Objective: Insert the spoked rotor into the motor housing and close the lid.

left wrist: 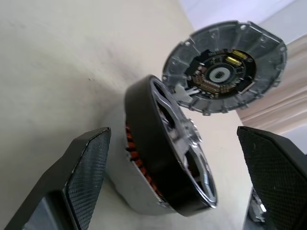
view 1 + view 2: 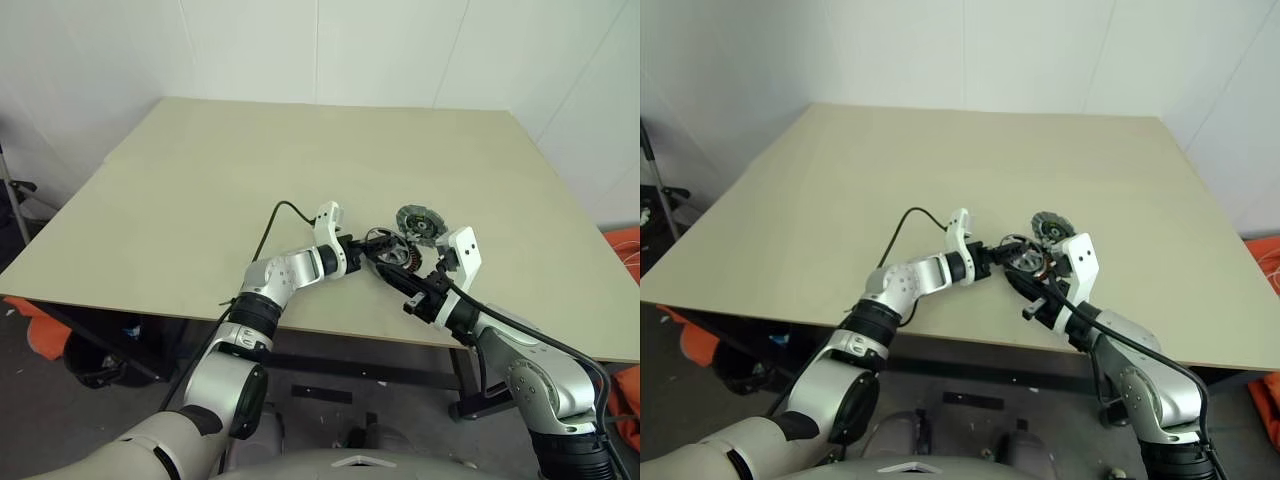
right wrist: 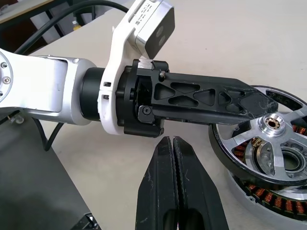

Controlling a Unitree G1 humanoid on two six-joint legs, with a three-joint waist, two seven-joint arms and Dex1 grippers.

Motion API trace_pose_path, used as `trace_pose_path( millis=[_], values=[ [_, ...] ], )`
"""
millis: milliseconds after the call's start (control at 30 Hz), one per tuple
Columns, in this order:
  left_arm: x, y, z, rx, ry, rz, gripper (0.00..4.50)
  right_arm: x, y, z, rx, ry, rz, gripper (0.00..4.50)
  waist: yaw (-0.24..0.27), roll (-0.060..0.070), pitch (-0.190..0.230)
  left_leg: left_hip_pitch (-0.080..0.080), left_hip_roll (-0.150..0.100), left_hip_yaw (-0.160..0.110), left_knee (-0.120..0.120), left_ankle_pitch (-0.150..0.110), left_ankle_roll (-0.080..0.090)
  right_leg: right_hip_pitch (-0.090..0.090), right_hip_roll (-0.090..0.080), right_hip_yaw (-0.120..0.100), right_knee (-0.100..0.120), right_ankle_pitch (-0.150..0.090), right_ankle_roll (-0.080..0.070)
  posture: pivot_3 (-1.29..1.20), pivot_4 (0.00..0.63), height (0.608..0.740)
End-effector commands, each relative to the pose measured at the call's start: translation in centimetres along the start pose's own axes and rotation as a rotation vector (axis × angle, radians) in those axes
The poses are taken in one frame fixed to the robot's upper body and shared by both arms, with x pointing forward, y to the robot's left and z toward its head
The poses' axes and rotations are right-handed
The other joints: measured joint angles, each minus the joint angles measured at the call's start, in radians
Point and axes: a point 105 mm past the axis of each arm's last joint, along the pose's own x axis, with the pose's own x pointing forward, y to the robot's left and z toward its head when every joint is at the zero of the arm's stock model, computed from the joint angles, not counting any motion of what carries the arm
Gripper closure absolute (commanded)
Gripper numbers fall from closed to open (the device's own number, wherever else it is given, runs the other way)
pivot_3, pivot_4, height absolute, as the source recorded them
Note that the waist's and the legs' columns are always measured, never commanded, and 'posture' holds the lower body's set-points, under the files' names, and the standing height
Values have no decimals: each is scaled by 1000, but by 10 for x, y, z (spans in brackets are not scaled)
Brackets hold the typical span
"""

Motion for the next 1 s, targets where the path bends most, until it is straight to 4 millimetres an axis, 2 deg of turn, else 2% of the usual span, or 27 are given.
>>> trace_pose_path(
  millis=[33,200,333,467,567,700,1000],
  values=[
    [14,-30,3,124,-28,-74,14,1,0,8,-23,-34,8,4500,0,0,0,0,0,0,0,0,0,0,0,0,0,0,0,0,0,740],
    [12,-27,8,224,-65,-51,14,2,0,7,-23,-35,10,4500,-1,0,0,0,0,0,0,0,0,0,0,0,0,0,0,0,0,740],
    [5,-10,16,299,-109,35,14,3,-2,10,-33,-41,-1,4500,-1,0,0,0,0,0,0,0,0,0,0,0,0,0,0,0,0,740],
    [-8,10,19,300,-125,116,14,5,-2,14,-41,-52,-2,4500,-2,1,-1,0,0,0,0,0,0,0,0,0,0,0,0,0,0,740],
    [-15,18,25,307,-152,152,14,7,-3,16,-45,-57,-5,4500,-1,1,-1,0,1,0,0,0,0,0,0,0,0,0,0,0,0,740],
    [-27,20,43,296,-257,176,14,10,-13,24,-74,-80,-75,4500,-2,1,-1,0,0,0,0,0,0,0,0,0,0,0,0,0,0,740],
    [-47,21,50,274,-369,160,14,16,-15,26,-81,-85,-70,4500,-3,1,-1,-1,0,0,0,0,0,-1,0,0,0,0,0,0,0,740]
  ],
)
